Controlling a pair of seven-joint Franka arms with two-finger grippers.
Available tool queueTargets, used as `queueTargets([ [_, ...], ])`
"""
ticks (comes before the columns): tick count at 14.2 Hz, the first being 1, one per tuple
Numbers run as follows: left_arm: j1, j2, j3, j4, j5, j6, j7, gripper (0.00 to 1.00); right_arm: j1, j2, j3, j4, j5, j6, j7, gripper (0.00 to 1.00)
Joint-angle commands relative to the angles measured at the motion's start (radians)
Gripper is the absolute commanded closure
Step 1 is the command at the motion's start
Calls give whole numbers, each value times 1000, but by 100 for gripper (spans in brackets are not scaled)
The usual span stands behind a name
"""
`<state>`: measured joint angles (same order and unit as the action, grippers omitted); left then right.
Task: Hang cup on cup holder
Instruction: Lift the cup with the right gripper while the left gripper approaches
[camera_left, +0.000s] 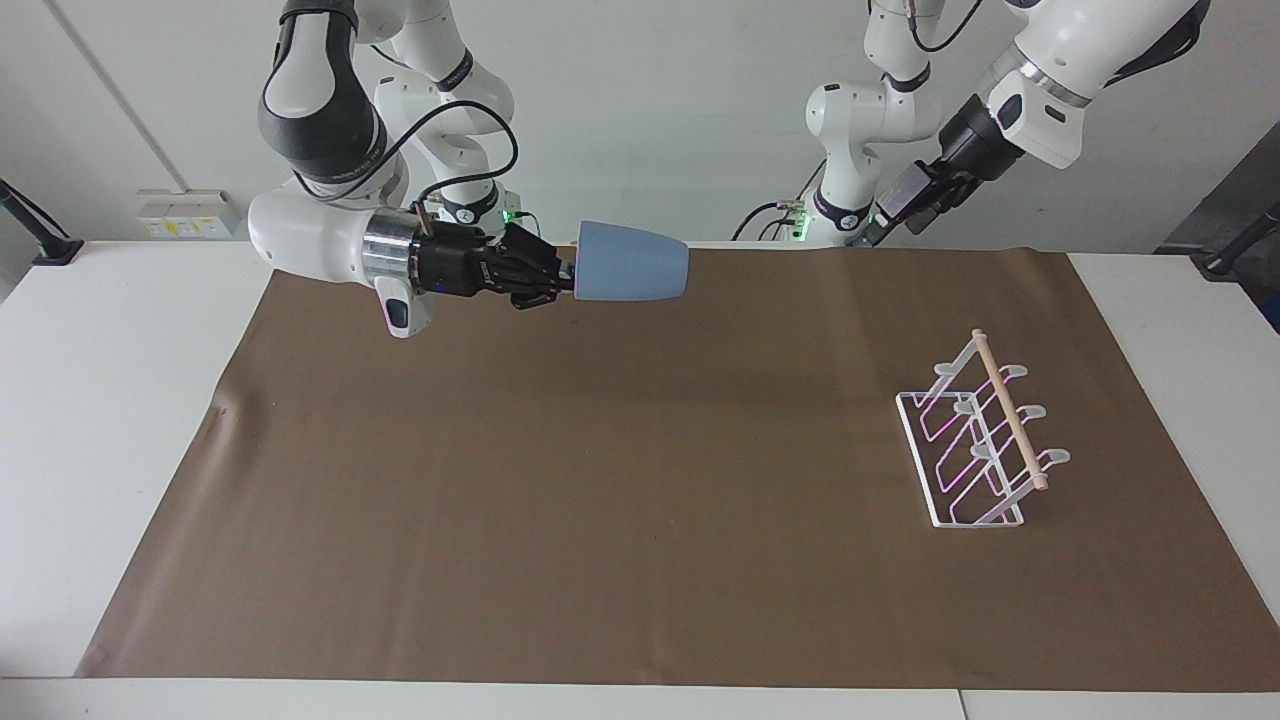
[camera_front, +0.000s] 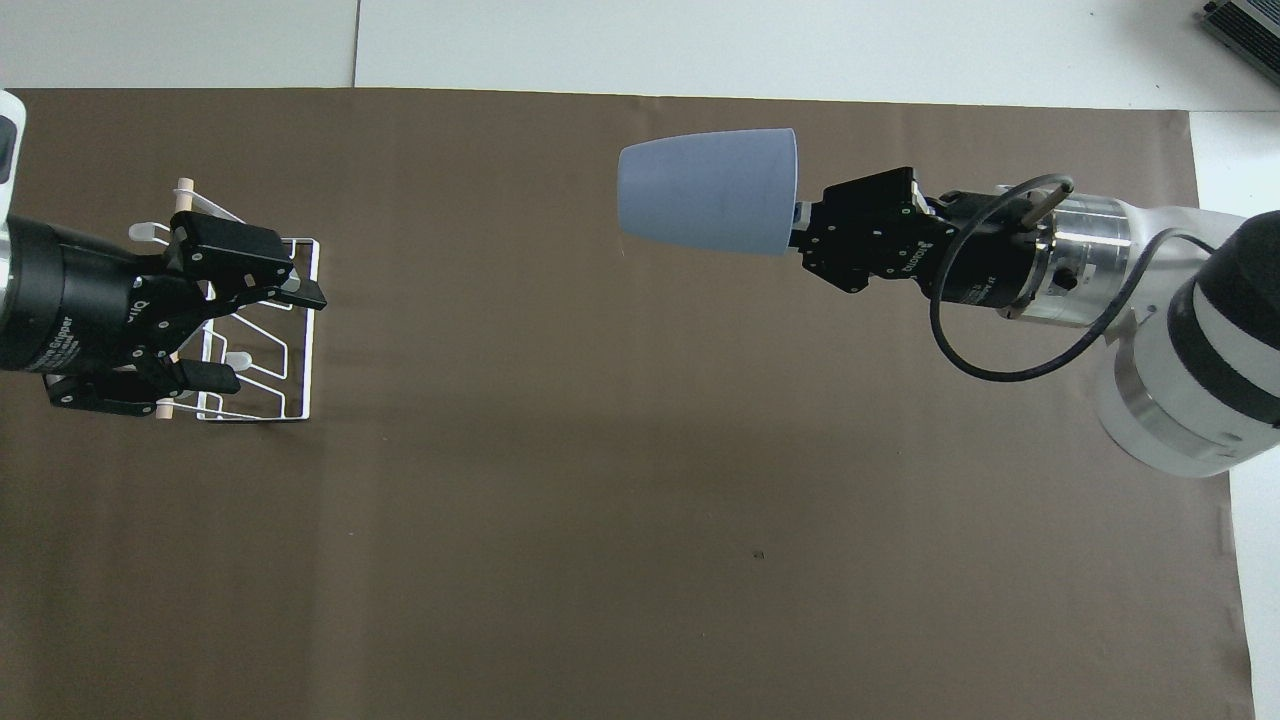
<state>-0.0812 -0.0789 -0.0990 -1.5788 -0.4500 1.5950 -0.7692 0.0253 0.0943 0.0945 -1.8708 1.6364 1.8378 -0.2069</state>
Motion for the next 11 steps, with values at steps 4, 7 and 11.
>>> queueTargets([
  [4, -5, 13, 2, -6, -229, 98, -310, 0, 50, -34, 2, -67, 106, 46, 4, 100],
  [7, -5, 22, 2, -6, -312, 131, -436, 0, 71, -34, 2, -80, 108, 73, 4, 100],
  [11, -3, 180, -5, 139, -357, 171, -781, 0, 100, -31, 2, -85, 109, 107, 6, 100],
])
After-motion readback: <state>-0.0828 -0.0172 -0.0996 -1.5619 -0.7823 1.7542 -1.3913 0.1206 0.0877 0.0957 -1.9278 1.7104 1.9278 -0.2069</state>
